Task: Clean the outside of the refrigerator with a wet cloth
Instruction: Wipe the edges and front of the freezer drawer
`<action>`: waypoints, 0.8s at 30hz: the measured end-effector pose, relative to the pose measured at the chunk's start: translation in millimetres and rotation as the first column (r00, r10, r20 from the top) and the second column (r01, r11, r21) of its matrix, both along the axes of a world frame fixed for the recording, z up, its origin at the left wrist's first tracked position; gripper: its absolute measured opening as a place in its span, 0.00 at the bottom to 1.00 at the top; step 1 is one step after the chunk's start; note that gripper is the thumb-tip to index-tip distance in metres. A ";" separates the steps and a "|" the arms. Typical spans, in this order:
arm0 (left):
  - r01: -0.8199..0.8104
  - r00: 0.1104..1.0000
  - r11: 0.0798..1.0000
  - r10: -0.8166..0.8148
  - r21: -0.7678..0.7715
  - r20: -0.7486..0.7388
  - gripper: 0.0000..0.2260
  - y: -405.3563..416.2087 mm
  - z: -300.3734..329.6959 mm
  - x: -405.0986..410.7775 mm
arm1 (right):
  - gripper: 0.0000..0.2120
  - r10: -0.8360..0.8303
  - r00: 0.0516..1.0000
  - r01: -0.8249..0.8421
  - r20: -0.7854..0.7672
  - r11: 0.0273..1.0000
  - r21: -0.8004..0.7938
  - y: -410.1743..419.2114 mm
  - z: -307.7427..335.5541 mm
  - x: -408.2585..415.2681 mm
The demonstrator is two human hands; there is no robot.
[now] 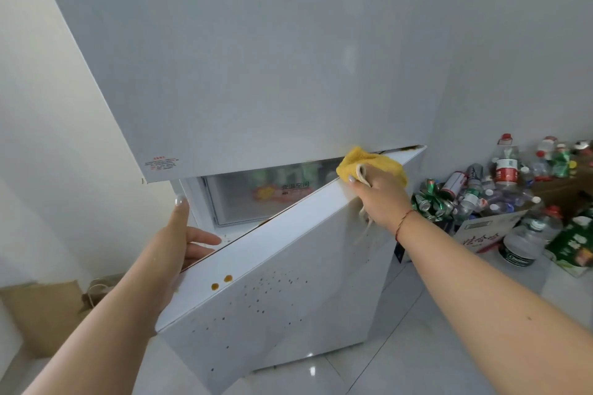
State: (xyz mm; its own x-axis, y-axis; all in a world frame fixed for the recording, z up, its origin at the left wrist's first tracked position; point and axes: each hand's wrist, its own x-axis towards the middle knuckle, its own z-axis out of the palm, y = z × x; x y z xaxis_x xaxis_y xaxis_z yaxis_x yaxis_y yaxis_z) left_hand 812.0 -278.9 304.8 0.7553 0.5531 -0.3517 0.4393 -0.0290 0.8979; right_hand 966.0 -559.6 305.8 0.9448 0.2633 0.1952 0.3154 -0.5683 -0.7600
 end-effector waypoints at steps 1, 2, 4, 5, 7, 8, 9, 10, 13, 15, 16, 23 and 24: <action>-0.007 1.000 1.000 0.007 -0.015 -0.002 0.41 1.0 0.6 0.0 | 0.14 0.022 0.999 -0.022 0.030 1.000 -0.003 5.8 -1.7 -5.5; -0.014 1.000 1.000 0.014 -0.024 -0.006 0.41 1.9 0.8 -0.7 | 0.15 0.064 0.995 -0.063 0.070 0.998 -0.016 12.5 -1.6 -12.8; -0.022 1.000 0.999 0.022 -0.035 -0.009 0.41 0.9 2.2 -1.8 | 0.14 0.180 0.973 -0.172 0.143 0.983 -0.065 25.9 -1.0 -28.9; -0.025 1.000 0.999 0.024 -0.039 -0.010 0.41 -0.2 2.7 -2.0 | 0.13 0.221 0.964 -0.206 0.149 0.972 -0.109 32.7 -3.3 -37.2; -0.039 0.999 0.998 0.038 -0.050 -0.013 0.41 -3.8 4.6 -4.4 | 0.22 0.291 0.945 -0.257 0.149 0.943 -0.214 45.3 -7.9 -55.8; -0.047 0.999 0.997 0.046 -0.061 -0.012 0.41 -5.9 5.5 -6.1 | 0.29 0.334 0.927 -0.290 0.168 0.926 -0.240 50.4 -9.3 -65.9; -0.059 0.998 0.995 0.059 -0.082 -0.003 0.41 -7.9 6.6 -7.7 | 0.34 0.377 0.906 -0.326 0.193 0.911 -0.251 55.3 -9.6 -76.1; -0.076 0.997 0.991 0.078 -0.106 0.018 0.40 -10.0 6.9 -10.7 | 0.37 0.422 0.881 -0.368 0.216 0.896 -0.250 60.2 -10.4 -86.2; -0.144 0.975 0.978 0.166 -0.154 0.144 0.37 -13.6 9.6 -18.2 | 0.34 0.535 0.807 -0.488 0.250 0.843 -0.228 74.4 -13.9 -114.2; -0.213 0.939 0.953 0.261 -0.217 0.224 0.35 -14.6 11.0 -23.0 | 0.31 0.611 0.750 -0.560 0.255 0.791 -0.247 85.2 -16.7 -129.6; -0.240 0.921 0.936 0.303 -0.257 0.244 0.35 -14.2 11.2 -26.2 | 0.29 0.638 0.720 -0.585 0.273 0.769 -0.256 91.3 -17.6 -136.9; -0.331 0.817 0.819 0.497 -0.468 0.292 0.33 -9.9 10.1 -41.8 | 0.16 0.746 0.606 -0.735 0.276 0.658 -0.165 114.2 -2.1 -147.7; -0.342 0.811 0.814 0.508 -0.469 0.291 0.32 -11.1 11.8 -42.1 | 0.18 0.767 0.595 -0.746 0.241 0.638 -0.190 114.3 1.9 -143.7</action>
State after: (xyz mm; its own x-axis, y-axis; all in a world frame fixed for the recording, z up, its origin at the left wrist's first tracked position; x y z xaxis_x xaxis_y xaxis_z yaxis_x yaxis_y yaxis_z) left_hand 769.9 -290.0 316.6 0.5900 0.7357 -0.3325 -0.0607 0.4511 0.8904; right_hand 822.3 -445.3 307.8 0.3070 0.8797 0.3632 0.8392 -0.0702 -0.5393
